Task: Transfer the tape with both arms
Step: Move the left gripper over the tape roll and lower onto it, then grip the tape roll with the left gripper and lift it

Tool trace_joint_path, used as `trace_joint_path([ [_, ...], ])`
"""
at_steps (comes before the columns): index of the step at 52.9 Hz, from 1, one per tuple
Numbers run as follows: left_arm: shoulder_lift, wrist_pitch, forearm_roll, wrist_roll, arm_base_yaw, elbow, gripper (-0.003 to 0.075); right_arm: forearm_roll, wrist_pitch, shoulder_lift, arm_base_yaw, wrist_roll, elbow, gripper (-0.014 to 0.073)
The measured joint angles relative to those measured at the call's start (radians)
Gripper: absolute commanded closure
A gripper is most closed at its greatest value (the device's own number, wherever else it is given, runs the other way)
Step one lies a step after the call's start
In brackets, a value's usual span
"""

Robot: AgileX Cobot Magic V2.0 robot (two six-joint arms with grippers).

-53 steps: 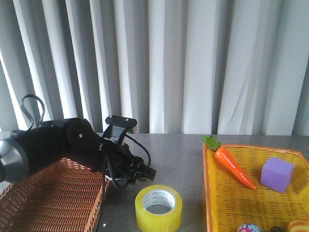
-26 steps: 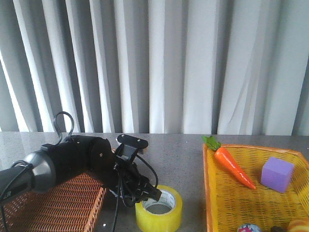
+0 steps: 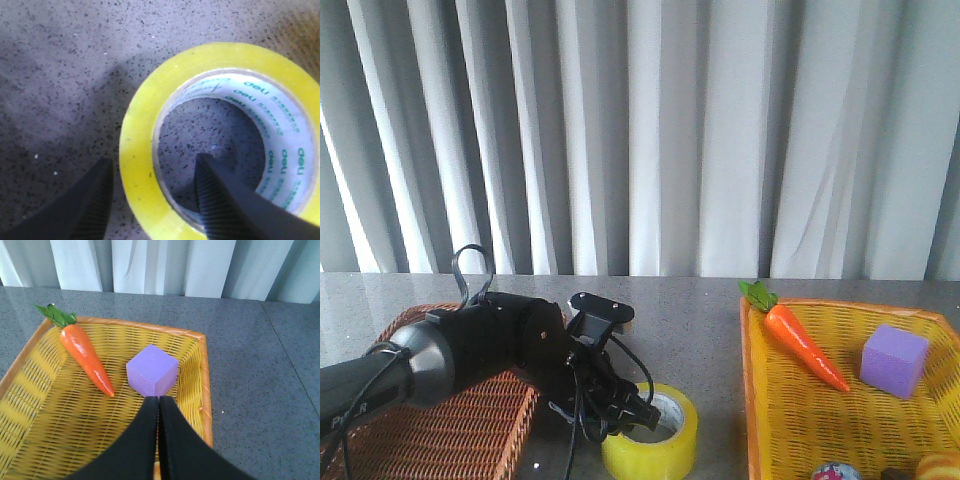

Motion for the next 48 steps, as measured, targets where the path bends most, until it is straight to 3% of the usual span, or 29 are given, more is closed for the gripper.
trace_joint_path([
  [13, 0.0, -0.028, 0.0, -0.071, -0.003, 0.0, 0.0353, 0.0, 0.0, 0.0, 0.0, 0.0, 0.0, 0.0602],
  [25, 0.03, -0.019, 0.001, -0.112, -0.003, -0.017, 0.0419, 0.0, 0.0, 0.0, 0.0, 0.0, 0.0, 0.0602],
  [48, 0.08, 0.072, 0.012, -0.147, -0.003, -0.098, 0.0701, 0.0, 0.005, 0.0, 0.0, 0.0, 0.0, 0.0602],
])
